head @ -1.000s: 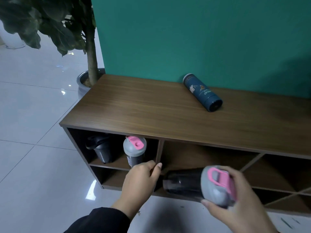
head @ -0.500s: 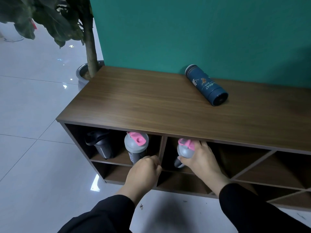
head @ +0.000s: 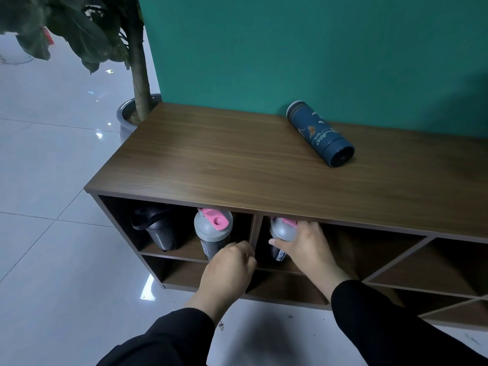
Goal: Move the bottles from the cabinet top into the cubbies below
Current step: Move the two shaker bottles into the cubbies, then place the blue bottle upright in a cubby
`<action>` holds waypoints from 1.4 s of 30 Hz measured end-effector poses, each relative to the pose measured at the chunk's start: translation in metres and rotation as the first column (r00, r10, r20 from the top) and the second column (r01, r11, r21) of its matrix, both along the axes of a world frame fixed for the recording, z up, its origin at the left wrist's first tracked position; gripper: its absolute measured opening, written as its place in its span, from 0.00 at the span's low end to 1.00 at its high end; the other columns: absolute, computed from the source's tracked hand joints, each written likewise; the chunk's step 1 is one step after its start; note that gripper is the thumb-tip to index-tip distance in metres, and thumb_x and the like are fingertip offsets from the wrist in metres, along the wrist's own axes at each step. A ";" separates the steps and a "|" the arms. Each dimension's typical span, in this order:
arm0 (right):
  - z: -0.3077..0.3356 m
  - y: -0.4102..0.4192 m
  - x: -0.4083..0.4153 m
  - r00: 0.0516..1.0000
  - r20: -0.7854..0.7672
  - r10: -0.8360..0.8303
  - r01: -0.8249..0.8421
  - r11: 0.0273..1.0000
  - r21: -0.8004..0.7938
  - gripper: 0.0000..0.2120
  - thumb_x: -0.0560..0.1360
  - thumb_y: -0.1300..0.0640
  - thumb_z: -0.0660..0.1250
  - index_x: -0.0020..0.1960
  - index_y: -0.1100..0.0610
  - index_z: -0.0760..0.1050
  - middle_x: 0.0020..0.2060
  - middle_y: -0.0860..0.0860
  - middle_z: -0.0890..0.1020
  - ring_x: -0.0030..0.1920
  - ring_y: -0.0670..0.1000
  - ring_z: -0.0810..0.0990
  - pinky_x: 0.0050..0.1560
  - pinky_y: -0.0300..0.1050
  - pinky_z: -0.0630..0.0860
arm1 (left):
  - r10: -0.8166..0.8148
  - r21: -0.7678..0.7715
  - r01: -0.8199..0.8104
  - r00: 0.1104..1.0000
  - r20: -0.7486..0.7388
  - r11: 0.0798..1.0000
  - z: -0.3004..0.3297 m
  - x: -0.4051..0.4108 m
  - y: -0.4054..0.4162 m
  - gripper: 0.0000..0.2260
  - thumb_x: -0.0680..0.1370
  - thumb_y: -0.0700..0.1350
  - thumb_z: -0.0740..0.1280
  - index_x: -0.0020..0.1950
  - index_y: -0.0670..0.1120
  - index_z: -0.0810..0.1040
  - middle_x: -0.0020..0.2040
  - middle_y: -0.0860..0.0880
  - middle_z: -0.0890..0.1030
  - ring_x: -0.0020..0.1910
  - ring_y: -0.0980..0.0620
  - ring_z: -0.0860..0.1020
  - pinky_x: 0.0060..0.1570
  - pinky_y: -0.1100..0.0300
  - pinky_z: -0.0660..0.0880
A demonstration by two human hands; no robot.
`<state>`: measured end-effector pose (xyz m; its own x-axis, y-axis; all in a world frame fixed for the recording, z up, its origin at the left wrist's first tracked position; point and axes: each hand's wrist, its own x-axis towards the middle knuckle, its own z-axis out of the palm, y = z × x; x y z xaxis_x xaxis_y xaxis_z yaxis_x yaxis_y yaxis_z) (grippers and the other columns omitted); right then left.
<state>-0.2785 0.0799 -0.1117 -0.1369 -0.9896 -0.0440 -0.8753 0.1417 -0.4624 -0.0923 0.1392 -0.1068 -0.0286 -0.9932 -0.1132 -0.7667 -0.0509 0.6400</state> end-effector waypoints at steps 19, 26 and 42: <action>0.095 0.081 -0.022 0.928 0.219 0.303 -0.115 0.789 -0.604 0.05 0.77 0.52 0.69 0.45 0.54 0.79 0.44 0.45 0.78 0.47 0.46 0.79 0.50 0.41 0.73 | 0.112 -0.222 -0.148 0.980 -0.165 0.964 0.023 -0.003 0.004 0.17 0.82 0.51 0.63 0.35 0.46 0.70 0.29 0.52 0.70 0.31 0.54 0.70 0.34 0.56 0.61; 0.134 -0.072 -0.029 0.934 0.338 -0.116 0.216 0.937 -0.275 0.44 0.68 0.42 0.75 0.77 0.54 0.60 0.71 0.56 0.67 0.69 0.57 0.71 0.63 0.46 0.67 | 0.108 -0.212 -0.143 0.980 -0.169 0.967 0.022 -0.001 0.005 0.18 0.82 0.53 0.63 0.34 0.47 0.69 0.29 0.52 0.71 0.31 0.54 0.70 0.34 0.56 0.63; 0.143 -0.008 -0.031 0.841 0.540 0.043 0.223 0.880 -0.419 0.27 0.67 0.50 0.78 0.63 0.46 0.73 0.49 0.38 0.80 0.45 0.34 0.79 0.46 0.29 0.74 | 0.092 -0.425 -0.209 0.956 -0.279 0.881 0.034 0.007 0.015 0.10 0.80 0.54 0.63 0.52 0.51 0.81 0.46 0.57 0.80 0.47 0.55 0.78 0.48 0.55 0.76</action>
<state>-0.3094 0.0718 0.0311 -0.3145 -0.8978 0.3084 -0.4764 -0.1317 -0.8693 -0.0851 0.1540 -0.0730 0.1572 -0.9299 0.3327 -0.5898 0.1818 0.7868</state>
